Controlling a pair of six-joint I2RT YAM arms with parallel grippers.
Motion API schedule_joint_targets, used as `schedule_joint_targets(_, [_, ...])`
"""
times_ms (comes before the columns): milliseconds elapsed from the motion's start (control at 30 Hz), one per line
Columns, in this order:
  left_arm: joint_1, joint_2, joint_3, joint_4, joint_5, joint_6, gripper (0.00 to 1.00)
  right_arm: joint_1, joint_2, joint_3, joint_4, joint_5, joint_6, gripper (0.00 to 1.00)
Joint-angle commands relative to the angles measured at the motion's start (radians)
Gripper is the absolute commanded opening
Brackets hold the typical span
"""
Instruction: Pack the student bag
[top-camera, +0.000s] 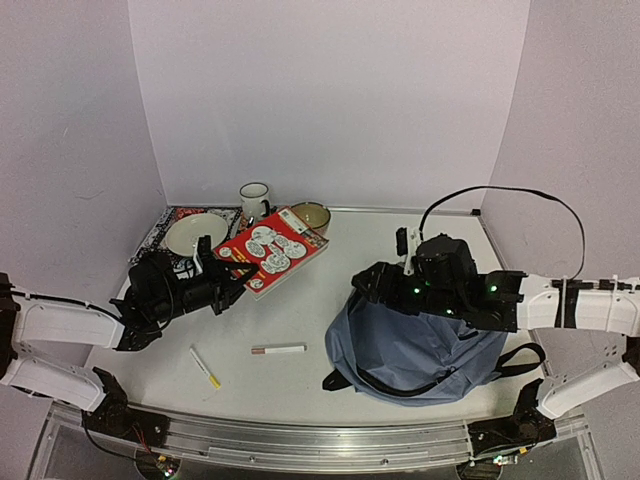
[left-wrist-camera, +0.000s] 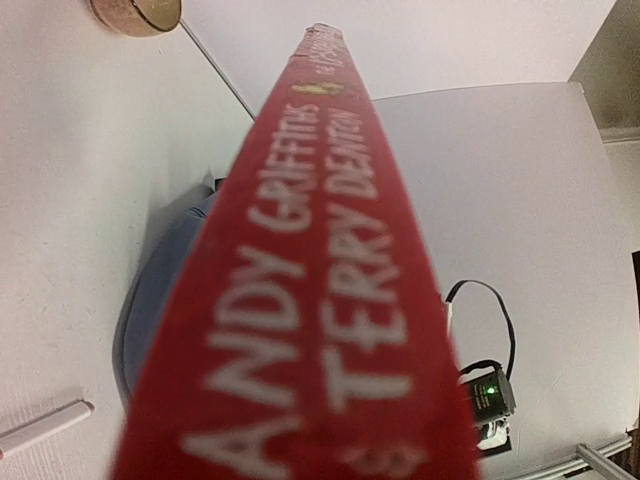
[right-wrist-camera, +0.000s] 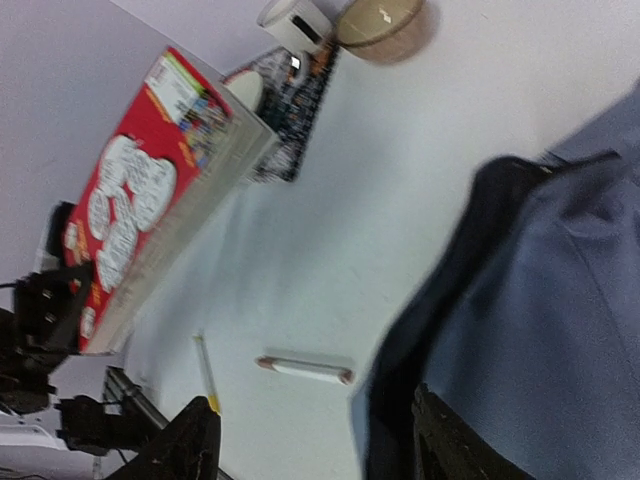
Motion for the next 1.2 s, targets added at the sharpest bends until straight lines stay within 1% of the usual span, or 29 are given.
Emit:
schedule_joint_targets(0, [0.036, -0.032, -0.006, 0.084, 0.057, 0.039, 0.00, -0.032, -0.060, 0.000, -0.410, 0.093, -0.035, 0.68])
schedule_joint_targets(100, [0.042, -0.027, -0.015, 0.081, 0.079, 0.046, 0.00, -0.072, -0.073, -0.031, -0.495, 0.133, -0.043, 0.69])
schedule_joint_targets(167, [0.043, -0.026, -0.025, 0.080, 0.089, 0.044, 0.00, -0.096, -0.060, -0.043, -0.508, 0.137, -0.078, 0.70])
schedule_joint_targets(300, [0.043, -0.035, -0.048, 0.077, 0.104, 0.043, 0.00, -0.141, 0.042, -0.023, -0.499, 0.136, -0.160, 0.71])
schedule_joint_targets(367, [0.044, -0.047, -0.060, 0.076, 0.105, 0.044, 0.00, -0.154, 0.120, 0.005, -0.470, 0.153, -0.196, 0.71])
schedule_joint_targets(500, [0.045, -0.071, -0.080, 0.072, 0.104, 0.042, 0.00, -0.156, 0.267, 0.064, -0.346, 0.156, -0.290, 0.71])
schedule_joint_targets(600, [0.046, -0.084, -0.091, 0.068, 0.105, 0.039, 0.00, -0.168, 0.376, 0.146, -0.272, 0.158, -0.389, 0.70])
schedule_joint_targets(767, [0.047, -0.107, -0.108, 0.059, 0.102, 0.035, 0.00, -0.213, 0.527, 0.287, -0.237, 0.158, -0.543, 0.68])
schedule_joint_targets(867, [0.048, -0.119, -0.115, 0.052, 0.100, 0.036, 0.00, -0.221, 0.552, 0.374, -0.265, 0.160, -0.609, 0.67])
schedule_joint_targets(967, [0.048, -0.129, -0.117, 0.035, 0.098, 0.044, 0.00, -0.204, 0.524, 0.424, -0.316, 0.109, -0.625, 0.67])
schedule_joint_targets(1167, [0.056, -0.150, -0.092, -0.056, 0.085, 0.096, 0.00, -0.052, 0.469, 0.484, -0.456, 0.122, -0.586, 0.74])
